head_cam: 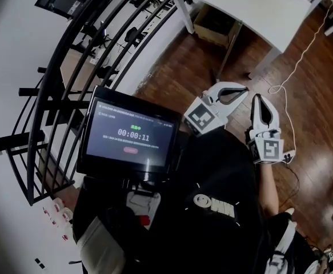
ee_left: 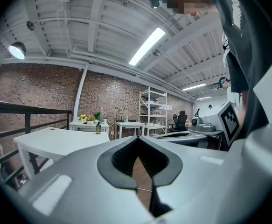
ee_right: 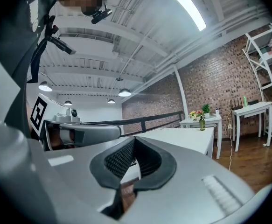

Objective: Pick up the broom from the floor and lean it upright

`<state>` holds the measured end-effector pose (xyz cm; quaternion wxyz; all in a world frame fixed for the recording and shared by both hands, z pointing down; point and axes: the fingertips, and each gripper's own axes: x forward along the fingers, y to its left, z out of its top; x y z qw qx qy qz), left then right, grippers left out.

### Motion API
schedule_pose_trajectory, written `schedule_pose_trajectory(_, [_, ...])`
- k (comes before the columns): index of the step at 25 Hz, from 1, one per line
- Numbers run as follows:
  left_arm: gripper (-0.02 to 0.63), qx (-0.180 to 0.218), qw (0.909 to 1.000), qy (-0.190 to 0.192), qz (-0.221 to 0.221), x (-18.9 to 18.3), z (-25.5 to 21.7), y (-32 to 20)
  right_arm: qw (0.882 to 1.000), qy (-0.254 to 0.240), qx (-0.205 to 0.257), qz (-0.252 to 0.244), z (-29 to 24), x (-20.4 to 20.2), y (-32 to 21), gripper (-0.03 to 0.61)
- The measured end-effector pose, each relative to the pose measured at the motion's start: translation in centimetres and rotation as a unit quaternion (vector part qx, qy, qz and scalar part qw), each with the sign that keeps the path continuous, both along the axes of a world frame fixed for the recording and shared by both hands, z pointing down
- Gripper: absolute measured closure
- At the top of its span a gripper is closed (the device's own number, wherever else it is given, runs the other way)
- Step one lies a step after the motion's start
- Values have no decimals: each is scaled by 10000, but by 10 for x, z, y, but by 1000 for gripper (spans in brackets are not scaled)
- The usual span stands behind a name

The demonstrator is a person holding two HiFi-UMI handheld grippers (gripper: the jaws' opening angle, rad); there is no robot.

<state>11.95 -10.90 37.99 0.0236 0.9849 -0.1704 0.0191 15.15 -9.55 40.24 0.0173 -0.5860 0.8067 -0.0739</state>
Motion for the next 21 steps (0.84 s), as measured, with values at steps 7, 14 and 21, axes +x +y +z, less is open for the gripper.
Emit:
schedule_pose_trajectory(7, [597, -107, 9999, -9, -80, -10, 4, -3, 10000, -89, -27, -1, -2, -6, -2, 575])
schedule_pose_trajectory(14, [597, -240, 9995, 71, -174, -14, 2, -7, 10000, -65, -5, -34, 1, -8, -2, 575])
schedule_pose_trajectory(21, [597, -182, 9987, -247, -402, -17, 11, -14, 9999, -24, -21, -132, 6, -8, -3, 575])
